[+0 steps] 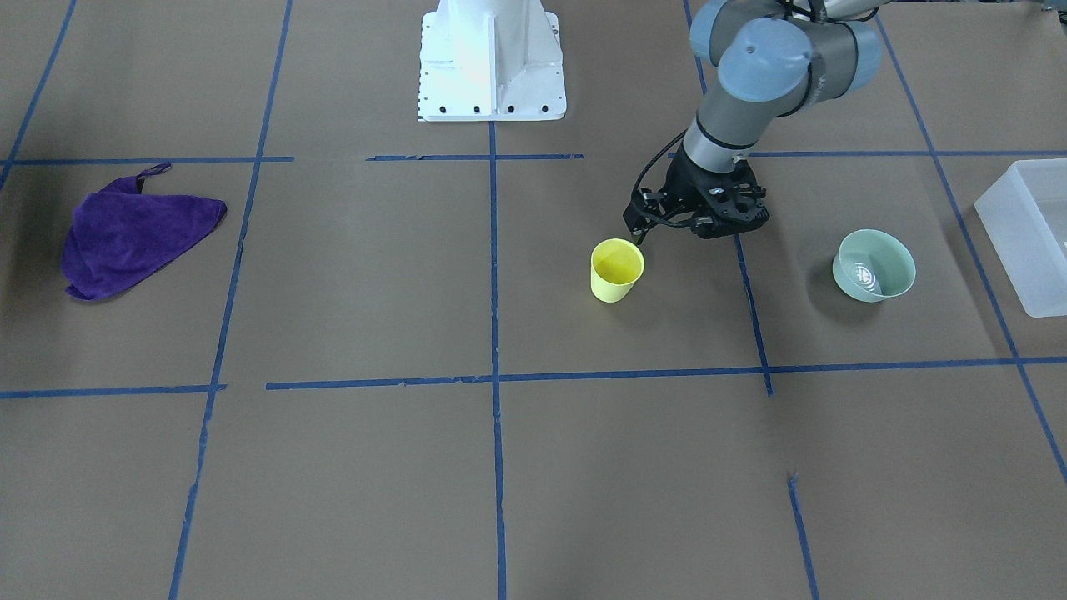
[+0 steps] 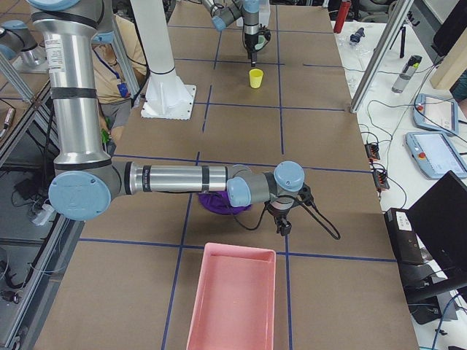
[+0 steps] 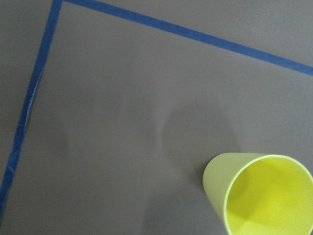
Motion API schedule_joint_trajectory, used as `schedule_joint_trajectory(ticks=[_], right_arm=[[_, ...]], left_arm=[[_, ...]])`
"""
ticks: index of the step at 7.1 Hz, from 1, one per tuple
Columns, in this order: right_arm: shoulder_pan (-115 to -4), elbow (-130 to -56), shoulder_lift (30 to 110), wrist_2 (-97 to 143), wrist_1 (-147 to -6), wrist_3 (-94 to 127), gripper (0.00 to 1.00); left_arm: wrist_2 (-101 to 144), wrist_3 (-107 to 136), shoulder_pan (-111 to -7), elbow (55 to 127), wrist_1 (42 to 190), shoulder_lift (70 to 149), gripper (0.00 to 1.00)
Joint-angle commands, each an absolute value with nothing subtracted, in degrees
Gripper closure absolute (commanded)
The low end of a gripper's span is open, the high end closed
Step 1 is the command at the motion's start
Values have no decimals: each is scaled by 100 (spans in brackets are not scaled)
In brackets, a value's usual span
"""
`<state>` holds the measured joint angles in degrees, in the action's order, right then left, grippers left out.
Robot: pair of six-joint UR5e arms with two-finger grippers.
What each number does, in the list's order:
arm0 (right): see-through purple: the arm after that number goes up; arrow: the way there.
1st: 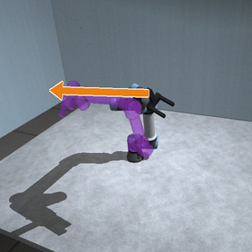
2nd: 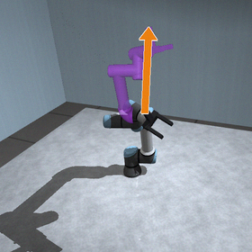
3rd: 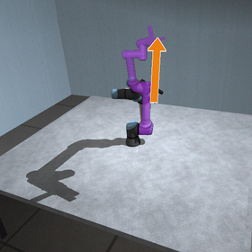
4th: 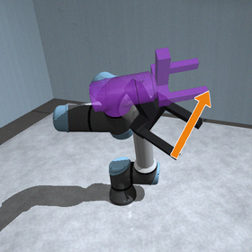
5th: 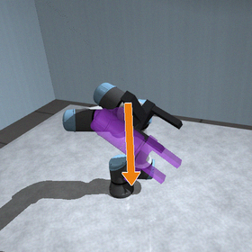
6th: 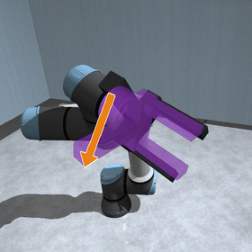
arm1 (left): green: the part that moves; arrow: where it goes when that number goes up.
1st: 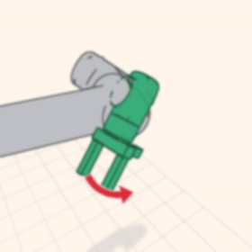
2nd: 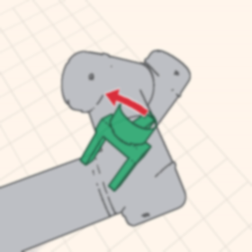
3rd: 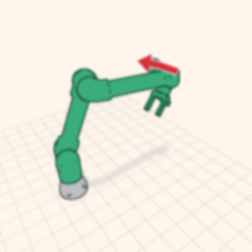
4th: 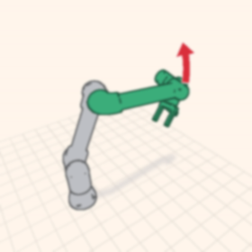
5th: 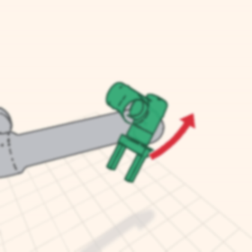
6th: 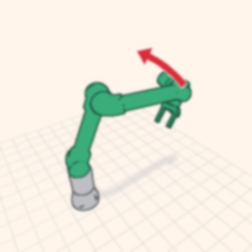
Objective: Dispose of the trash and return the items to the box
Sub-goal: 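Reach the left gripper to the yellow cup and grasp it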
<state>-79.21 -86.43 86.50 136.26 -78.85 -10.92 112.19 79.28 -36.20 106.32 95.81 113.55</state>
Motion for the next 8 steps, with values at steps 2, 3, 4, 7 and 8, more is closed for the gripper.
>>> schedule_joint_trajectory(ticks=[2,3,4,7,8], right_arm=[[-7858,-8587,8648,13641,-7831,-1090,0],[-7840,-8578,8648,13632,-7831,-1099,0],[-7831,-8561,8648,13632,-7831,-1099,0],[-7805,-8543,8648,13641,-7831,-1099,0],[-7805,-8543,8648,13641,-7831,-1099,0]], left_arm=[[11065,7884,-3525,10329,9622,11575,0],[11065,7884,-3437,10223,9885,11523,2],[11065,7884,-3350,10074,10027,11549,8],[11083,7884,-3349,9686,10502,11557,84],[11092,7884,-3349,9712,10512,11558,100]])
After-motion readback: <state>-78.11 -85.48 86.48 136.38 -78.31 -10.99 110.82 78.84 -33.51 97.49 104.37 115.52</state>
